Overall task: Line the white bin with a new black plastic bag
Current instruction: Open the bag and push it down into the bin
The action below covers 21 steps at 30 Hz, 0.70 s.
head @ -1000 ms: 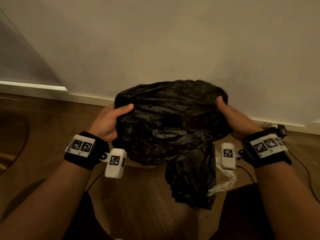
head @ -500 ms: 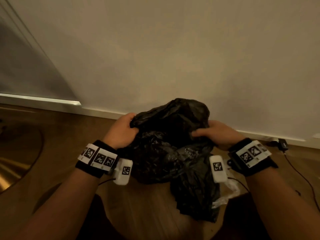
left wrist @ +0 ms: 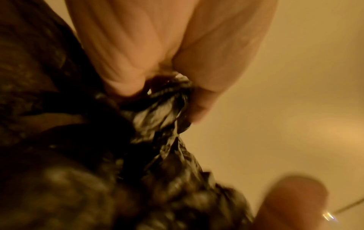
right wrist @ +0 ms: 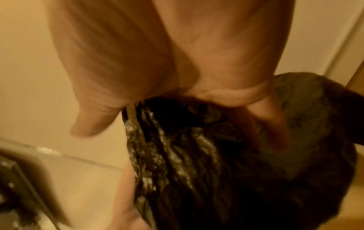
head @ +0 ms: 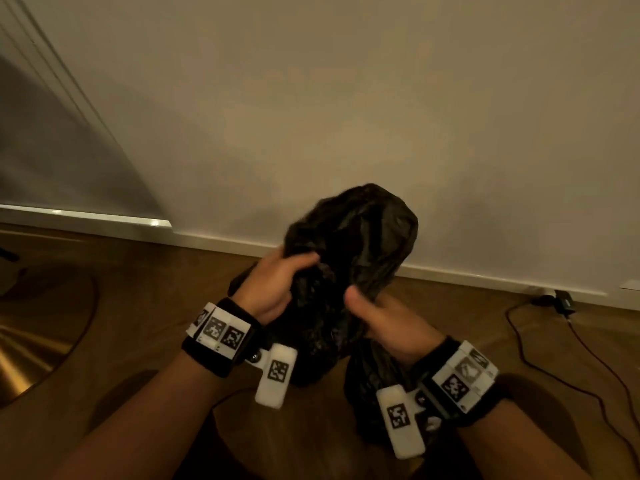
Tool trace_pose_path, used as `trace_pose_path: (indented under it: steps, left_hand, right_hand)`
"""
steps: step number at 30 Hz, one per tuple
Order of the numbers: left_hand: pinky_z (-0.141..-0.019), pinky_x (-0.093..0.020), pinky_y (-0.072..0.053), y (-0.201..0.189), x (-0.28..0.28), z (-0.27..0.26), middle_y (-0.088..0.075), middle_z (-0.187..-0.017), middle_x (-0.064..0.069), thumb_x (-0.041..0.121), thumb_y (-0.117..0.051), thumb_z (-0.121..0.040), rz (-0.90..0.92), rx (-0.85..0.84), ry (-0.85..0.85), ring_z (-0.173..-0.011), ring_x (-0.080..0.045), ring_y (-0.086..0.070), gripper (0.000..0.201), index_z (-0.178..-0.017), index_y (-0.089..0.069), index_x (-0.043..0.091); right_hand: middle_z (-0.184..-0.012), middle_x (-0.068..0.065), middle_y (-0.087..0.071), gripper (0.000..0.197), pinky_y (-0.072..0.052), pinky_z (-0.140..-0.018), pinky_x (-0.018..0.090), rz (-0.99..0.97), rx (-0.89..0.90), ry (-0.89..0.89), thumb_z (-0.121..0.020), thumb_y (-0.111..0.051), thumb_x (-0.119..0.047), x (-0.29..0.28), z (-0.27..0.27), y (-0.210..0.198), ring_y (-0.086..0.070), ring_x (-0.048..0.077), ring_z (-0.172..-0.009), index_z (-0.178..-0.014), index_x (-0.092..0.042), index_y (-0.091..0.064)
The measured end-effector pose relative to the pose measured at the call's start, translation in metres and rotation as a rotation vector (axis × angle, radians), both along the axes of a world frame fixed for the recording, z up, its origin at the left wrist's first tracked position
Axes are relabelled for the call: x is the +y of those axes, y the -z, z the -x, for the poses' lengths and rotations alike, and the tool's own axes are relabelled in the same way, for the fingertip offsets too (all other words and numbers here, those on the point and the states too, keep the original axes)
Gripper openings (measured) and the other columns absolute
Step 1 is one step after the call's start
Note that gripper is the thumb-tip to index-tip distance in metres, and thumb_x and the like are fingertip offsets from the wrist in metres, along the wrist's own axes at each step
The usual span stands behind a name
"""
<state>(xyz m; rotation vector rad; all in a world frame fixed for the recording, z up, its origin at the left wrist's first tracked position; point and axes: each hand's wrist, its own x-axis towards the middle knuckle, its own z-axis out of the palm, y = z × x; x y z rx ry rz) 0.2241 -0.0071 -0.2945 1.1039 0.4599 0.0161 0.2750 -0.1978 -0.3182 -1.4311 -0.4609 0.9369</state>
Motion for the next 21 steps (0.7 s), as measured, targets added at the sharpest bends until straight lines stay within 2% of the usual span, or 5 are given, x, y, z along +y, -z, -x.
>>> trace_pose_path:
  steps: [3, 10, 13, 17, 21]
  left_hand:
    - [-0.103, -0.044, -0.049, 0.006, -0.011, 0.006, -0.067, -0.127, -0.010, 0.000, -0.070, -0.086, -0.262, -0.019, 0.323, -0.118, -0.024, -0.064, 0.047, -0.131, -0.059, 0.007]
    - [-0.099, -0.042, -0.051, 0.001, 0.043, 0.015, -0.072, -0.115, 0.014, 0.045, -0.086, -0.065, -0.983, 0.185, 0.602, -0.105, -0.009, -0.067, 0.055, -0.116, -0.070, 0.032]
    - [-0.098, -0.046, -0.051, 0.004, 0.075, 0.017, -0.074, -0.110, 0.009, 0.044, -0.083, -0.064, -1.019, 0.206, 0.442, -0.103, -0.014, -0.068, 0.047, -0.108, -0.073, 0.033]
    - [-0.100, -0.046, -0.050, 0.013, 0.103, 0.015, -0.074, -0.109, -0.004, 0.007, -0.074, -0.081, -0.690, 0.245, 0.120, -0.103, -0.024, -0.069, 0.031, -0.109, -0.072, 0.019]
    - [-0.101, -0.052, -0.049, 0.026, 0.119, 0.016, -0.072, -0.114, -0.013, 0.003, -0.068, -0.081, -0.592, 0.316, 0.004, -0.107, -0.032, -0.067, 0.033, -0.114, -0.070, 0.008]
  right_hand:
    - [-0.138, -0.009, -0.061, 0.061, -0.046, -0.110, 0.037, 0.098, -0.346, -0.098, -0.083, -0.081, -0.018, 0.013, 0.001, 0.000, -0.056, 0.008, -0.129, -0.137, -0.031, -0.056]
    - [-0.116, 0.009, -0.071, 0.037, -0.055, -0.092, 0.047, 0.507, -0.674, -0.186, -0.087, -0.076, -0.029, -0.020, -0.070, 0.006, -0.066, 0.026, -0.103, -0.120, -0.013, -0.068]
    - [-0.102, 0.019, -0.071, 0.024, -0.054, -0.084, 0.051, 0.587, -0.771, -0.092, -0.091, -0.072, -0.022, -0.043, -0.104, 0.006, -0.065, 0.036, -0.092, -0.106, -0.002, -0.070]
    - [-0.084, 0.012, -0.069, 0.016, -0.046, -0.071, 0.041, 0.659, -0.851, 0.161, -0.093, -0.068, -0.020, -0.064, -0.138, 0.004, -0.061, 0.029, -0.073, -0.080, -0.014, -0.061]
    - [-0.109, 0.020, -0.069, 0.012, -0.041, -0.075, 0.033, 0.761, -0.893, 0.509, -0.091, -0.059, -0.003, -0.075, -0.165, 0.004, -0.065, 0.039, -0.099, -0.101, -0.008, -0.063]
